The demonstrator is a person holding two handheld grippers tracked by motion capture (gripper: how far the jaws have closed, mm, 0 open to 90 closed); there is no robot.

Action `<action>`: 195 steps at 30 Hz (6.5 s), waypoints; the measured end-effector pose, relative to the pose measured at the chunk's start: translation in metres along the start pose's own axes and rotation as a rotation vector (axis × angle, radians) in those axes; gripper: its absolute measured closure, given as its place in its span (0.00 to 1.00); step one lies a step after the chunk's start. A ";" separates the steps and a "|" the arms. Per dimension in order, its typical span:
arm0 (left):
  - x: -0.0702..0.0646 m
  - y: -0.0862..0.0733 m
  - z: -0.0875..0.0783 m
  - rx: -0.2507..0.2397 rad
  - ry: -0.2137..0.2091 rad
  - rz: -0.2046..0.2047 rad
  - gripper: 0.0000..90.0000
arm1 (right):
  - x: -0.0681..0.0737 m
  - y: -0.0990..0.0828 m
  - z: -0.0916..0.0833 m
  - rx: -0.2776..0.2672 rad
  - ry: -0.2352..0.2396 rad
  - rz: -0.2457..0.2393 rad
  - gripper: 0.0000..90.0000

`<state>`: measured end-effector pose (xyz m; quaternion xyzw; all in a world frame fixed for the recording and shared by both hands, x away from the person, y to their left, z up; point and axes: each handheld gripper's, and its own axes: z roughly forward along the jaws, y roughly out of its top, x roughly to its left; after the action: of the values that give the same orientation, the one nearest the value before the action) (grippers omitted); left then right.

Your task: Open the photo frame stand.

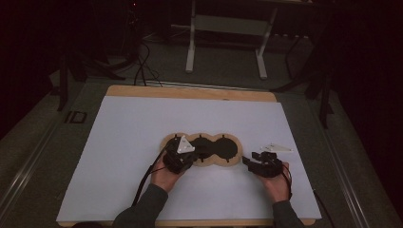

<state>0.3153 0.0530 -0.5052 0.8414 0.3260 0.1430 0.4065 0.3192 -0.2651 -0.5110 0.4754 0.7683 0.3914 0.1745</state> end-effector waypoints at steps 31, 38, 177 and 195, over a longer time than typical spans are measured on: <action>-0.022 0.019 -0.017 -0.062 -0.051 0.137 0.69 | -0.002 0.000 -0.001 -0.011 0.004 0.020 0.55; -0.018 0.028 -0.011 -0.058 0.015 0.162 0.53 | -0.002 -0.001 0.000 -0.008 0.009 0.023 0.54; 0.008 -0.009 -0.027 -0.136 -0.028 0.136 0.49 | 0.010 0.023 0.008 -0.057 0.439 0.343 0.59; 0.016 -0.037 -0.065 -0.138 -0.139 0.082 0.44 | 0.009 0.023 0.005 -0.074 0.466 0.337 0.66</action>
<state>0.2787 0.1193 -0.4933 0.8321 0.2515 0.1229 0.4788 0.3314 -0.2500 -0.4955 0.4871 0.6831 0.5412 -0.0568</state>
